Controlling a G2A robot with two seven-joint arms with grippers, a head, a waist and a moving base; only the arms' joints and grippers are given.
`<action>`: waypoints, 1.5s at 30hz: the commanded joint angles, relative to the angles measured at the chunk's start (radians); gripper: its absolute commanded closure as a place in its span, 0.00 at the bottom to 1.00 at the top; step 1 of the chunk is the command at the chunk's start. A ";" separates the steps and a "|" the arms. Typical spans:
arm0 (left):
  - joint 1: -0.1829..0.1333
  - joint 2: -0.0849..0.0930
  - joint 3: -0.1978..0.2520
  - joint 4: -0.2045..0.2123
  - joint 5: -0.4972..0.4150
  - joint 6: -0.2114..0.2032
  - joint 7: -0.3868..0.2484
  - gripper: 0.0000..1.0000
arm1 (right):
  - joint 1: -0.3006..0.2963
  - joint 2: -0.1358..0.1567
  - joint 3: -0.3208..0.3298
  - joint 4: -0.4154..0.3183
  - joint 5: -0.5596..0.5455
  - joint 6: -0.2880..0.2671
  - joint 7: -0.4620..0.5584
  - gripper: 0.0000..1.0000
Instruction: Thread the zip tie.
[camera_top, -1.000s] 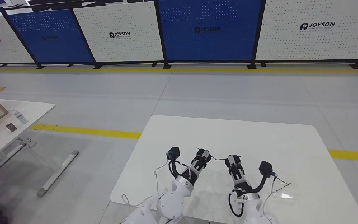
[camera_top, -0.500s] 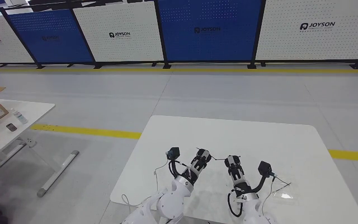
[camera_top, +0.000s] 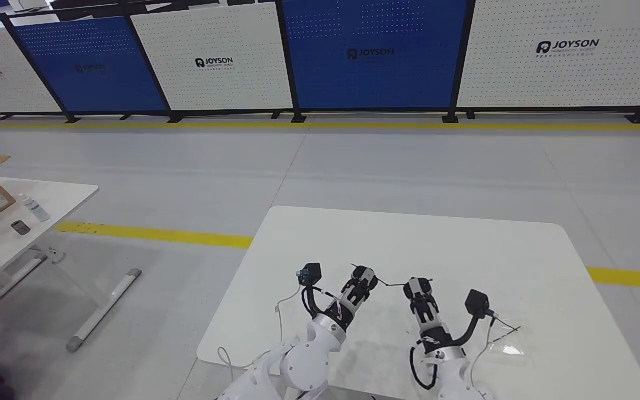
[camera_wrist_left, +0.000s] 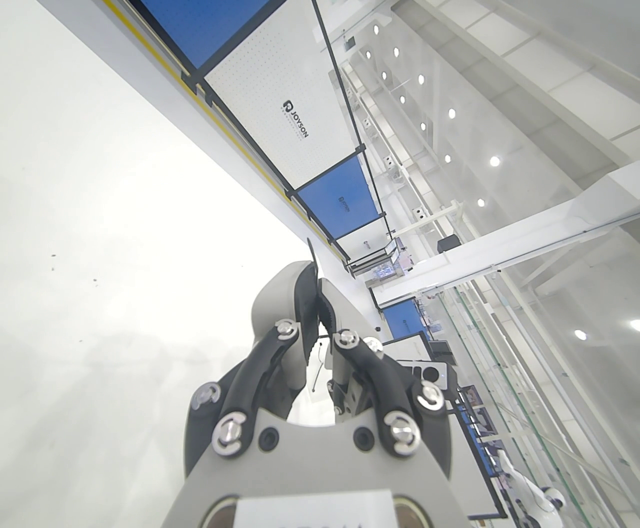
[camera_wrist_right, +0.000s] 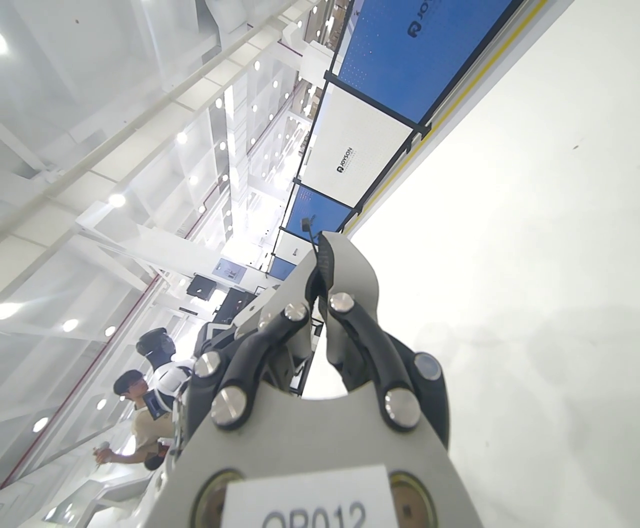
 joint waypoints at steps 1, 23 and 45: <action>0.000 0.000 0.000 0.000 0.000 0.000 0.000 1.00 | -0.002 -0.001 0.004 0.000 0.001 -0.004 0.003 1.00; 0.000 0.000 0.000 0.000 0.000 0.000 0.000 1.00 | -0.002 -0.022 0.017 0.013 -0.023 0.006 0.022 1.00; 0.000 0.000 0.000 0.000 0.000 0.000 0.000 1.00 | -0.012 -0.040 0.025 0.013 -0.054 0.010 0.028 1.00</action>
